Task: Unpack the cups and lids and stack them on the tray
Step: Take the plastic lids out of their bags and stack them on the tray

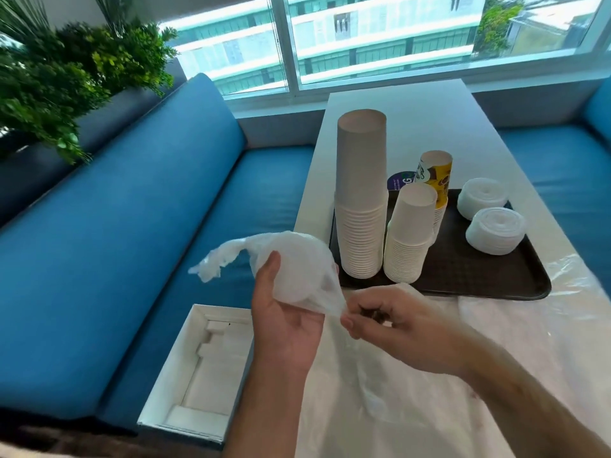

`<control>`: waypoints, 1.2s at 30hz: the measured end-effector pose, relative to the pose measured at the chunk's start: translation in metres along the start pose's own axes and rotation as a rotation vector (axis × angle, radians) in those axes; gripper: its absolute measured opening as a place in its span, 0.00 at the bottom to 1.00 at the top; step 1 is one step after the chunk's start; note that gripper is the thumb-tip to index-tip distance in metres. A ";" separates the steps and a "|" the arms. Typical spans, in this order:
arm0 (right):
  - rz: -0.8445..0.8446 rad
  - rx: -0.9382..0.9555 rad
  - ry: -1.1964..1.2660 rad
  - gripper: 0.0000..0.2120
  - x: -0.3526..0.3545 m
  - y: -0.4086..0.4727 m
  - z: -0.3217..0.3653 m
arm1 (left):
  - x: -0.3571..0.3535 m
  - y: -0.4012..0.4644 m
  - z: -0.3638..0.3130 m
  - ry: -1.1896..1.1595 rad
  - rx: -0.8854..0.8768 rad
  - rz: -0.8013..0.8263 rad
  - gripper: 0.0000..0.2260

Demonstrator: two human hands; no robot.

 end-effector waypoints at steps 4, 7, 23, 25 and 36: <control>0.060 0.041 -0.014 0.11 0.011 -0.003 0.010 | -0.004 -0.009 0.009 -0.019 0.120 0.066 0.23; -0.132 -0.023 -0.032 0.10 0.037 0.007 0.004 | -0.004 -0.013 0.018 0.030 0.186 0.141 0.30; 0.037 0.277 -0.235 0.12 0.021 -0.005 0.044 | 0.015 -0.014 0.006 -0.193 0.258 0.194 0.45; 0.087 0.274 -0.208 0.12 0.021 -0.008 0.046 | 0.018 -0.014 0.007 -0.176 0.258 0.158 0.39; -0.121 0.011 -0.377 0.31 0.007 -0.002 0.062 | 0.009 -0.036 -0.011 0.081 -0.042 0.024 0.27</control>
Point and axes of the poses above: each hand's wrist, its own y-axis towards the middle knuckle, its own x-axis out of the back of the hand, z = x × y, the point moved 8 cm from there along y, towards the middle knuckle, and after that the axes turned 12 degrees about -z, right-handed, at the moved point
